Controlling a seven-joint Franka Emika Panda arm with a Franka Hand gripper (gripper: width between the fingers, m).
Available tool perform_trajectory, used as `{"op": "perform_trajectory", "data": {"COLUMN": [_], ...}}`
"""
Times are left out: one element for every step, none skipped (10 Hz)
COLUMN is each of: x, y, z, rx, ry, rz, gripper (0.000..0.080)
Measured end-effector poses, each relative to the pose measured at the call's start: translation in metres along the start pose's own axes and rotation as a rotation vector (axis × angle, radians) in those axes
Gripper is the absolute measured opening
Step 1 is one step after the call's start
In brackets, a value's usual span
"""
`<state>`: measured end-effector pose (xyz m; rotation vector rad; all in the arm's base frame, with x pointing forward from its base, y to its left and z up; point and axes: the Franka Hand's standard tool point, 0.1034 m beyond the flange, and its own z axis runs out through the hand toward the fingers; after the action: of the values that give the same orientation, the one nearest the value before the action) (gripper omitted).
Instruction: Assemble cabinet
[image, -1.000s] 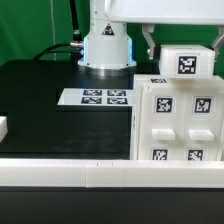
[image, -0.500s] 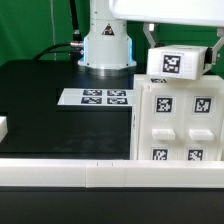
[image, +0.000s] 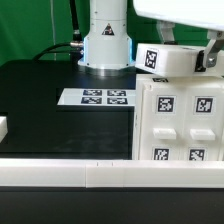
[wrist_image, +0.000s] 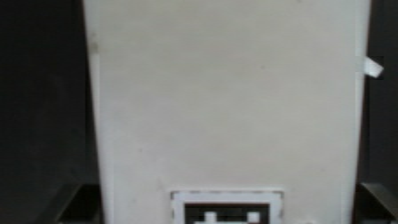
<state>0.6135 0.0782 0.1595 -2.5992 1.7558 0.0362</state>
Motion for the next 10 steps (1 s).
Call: {"op": "perform_trajectory", "data": {"x": [-0.0003,-0.0005,-0.0014,-0.0013,-0.0014,-0.0029,-0.0041,-0.0051,-0.0060,-0.0073], "y": [-0.0001,-0.0002,-0.0004,-0.0005,-0.0005,-0.0012,-0.0016,-0.0019,-0.0020,-0.0024], "z": [0.0000,0.0001,0.0001,0.0002,0.0002,0.0000,0.0000,0.0000,0.0007,0.0005], "rx": [0.000,0.000,0.002,0.003,0.003,0.003,0.004,0.004,0.003,0.004], "ry": [0.000,-0.001,-0.007,-0.013,-0.015,-0.024,-0.027,-0.032,-0.034,-0.036], "rz": [0.084,0.113,0.222,0.278,0.318,0.476,0.502,0.512,0.499,0.494], "gripper": [0.0560,0.0560,0.0560,0.0560,0.0560,0.0560,0.0560,0.0560,0.0694,0.0770]}}
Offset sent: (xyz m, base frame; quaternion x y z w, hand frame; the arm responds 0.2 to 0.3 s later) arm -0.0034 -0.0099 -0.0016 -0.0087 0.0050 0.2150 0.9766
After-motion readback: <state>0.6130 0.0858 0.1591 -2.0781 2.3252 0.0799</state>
